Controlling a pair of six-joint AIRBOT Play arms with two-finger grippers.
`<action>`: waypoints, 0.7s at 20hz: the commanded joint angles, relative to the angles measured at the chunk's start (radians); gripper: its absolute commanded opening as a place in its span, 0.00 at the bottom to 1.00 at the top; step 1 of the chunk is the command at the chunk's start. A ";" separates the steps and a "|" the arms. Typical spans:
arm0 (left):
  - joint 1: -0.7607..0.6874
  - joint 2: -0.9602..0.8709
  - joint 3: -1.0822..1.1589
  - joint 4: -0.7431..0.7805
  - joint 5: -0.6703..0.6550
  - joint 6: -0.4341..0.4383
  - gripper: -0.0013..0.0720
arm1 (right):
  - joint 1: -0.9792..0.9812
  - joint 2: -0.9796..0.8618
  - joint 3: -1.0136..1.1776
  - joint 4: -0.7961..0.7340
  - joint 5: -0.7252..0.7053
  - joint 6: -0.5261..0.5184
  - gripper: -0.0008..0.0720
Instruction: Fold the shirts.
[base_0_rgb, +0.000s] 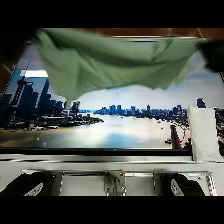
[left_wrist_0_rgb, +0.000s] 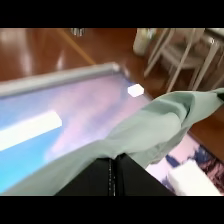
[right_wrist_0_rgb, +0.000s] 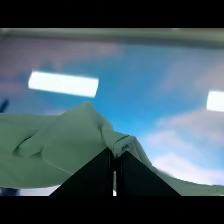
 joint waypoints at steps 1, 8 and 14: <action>0.010 0.037 0.279 0.033 -0.013 -0.005 0.07 | 0.001 0.142 0.179 0.013 -0.086 0.092 0.11; 0.011 0.043 0.274 0.379 -0.548 -0.103 0.07 | 0.001 0.171 0.189 -0.301 0.385 0.236 0.11; 0.010 0.043 -0.056 0.478 -0.710 -0.129 0.07 | 0.001 0.041 0.037 -0.330 0.658 0.283 0.11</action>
